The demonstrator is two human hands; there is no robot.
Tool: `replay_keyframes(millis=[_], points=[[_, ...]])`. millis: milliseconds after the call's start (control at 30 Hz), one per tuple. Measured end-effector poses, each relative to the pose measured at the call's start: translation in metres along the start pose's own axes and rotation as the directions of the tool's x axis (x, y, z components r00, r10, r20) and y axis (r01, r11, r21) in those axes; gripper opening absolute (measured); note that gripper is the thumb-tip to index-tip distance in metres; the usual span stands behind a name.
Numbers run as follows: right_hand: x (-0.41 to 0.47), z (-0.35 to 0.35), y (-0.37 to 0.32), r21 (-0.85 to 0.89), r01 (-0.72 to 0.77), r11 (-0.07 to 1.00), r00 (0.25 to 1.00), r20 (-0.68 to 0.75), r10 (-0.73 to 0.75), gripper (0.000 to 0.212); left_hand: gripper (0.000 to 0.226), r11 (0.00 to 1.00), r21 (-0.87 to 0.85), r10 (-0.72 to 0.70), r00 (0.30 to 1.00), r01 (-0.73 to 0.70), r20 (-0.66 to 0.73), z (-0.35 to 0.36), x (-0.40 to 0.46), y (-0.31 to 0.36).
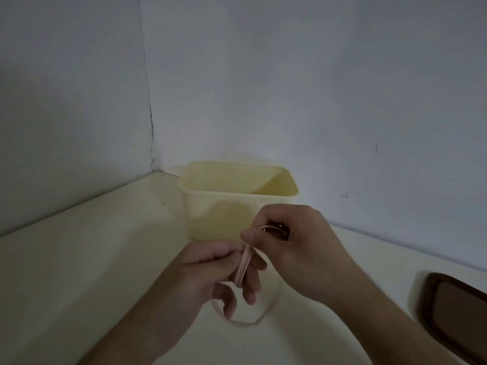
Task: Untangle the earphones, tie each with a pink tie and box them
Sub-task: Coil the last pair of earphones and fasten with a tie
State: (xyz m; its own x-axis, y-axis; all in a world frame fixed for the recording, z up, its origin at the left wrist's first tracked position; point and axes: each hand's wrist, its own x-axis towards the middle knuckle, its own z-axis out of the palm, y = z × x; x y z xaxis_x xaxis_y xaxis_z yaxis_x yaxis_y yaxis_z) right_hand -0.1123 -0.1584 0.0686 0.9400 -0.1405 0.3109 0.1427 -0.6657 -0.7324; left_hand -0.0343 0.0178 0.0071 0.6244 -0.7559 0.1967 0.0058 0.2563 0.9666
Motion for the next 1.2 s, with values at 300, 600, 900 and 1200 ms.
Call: replay_keyframes(millis=[300,600,900,1200], points=[[0.000,0.030,0.013,-0.169,-0.030,0.985,0.988,0.145,0.055,0.031,0.040,0.932,-0.274,0.162,0.947,-0.239,-0.276,-0.003,0.001,0.011],[-0.005,0.010,-0.006,-0.127,0.036,0.991,0.988,0.154,-0.017,0.024,0.040,0.967,0.246,0.128,0.966,-0.072,-0.223,0.002,0.004,-0.006],[0.003,0.013,0.012,-0.069,-0.021,0.997,1.000,0.016,0.022,0.027,0.043,0.944,-0.294,0.143,0.989,-0.150,-0.043,-0.003,-0.002,0.006],[-0.005,0.022,-0.004,-0.171,0.032,0.985,0.982,0.188,0.000,0.025,0.028,0.981,0.109,0.188,0.933,-0.162,-0.306,-0.005,0.002,0.005]])
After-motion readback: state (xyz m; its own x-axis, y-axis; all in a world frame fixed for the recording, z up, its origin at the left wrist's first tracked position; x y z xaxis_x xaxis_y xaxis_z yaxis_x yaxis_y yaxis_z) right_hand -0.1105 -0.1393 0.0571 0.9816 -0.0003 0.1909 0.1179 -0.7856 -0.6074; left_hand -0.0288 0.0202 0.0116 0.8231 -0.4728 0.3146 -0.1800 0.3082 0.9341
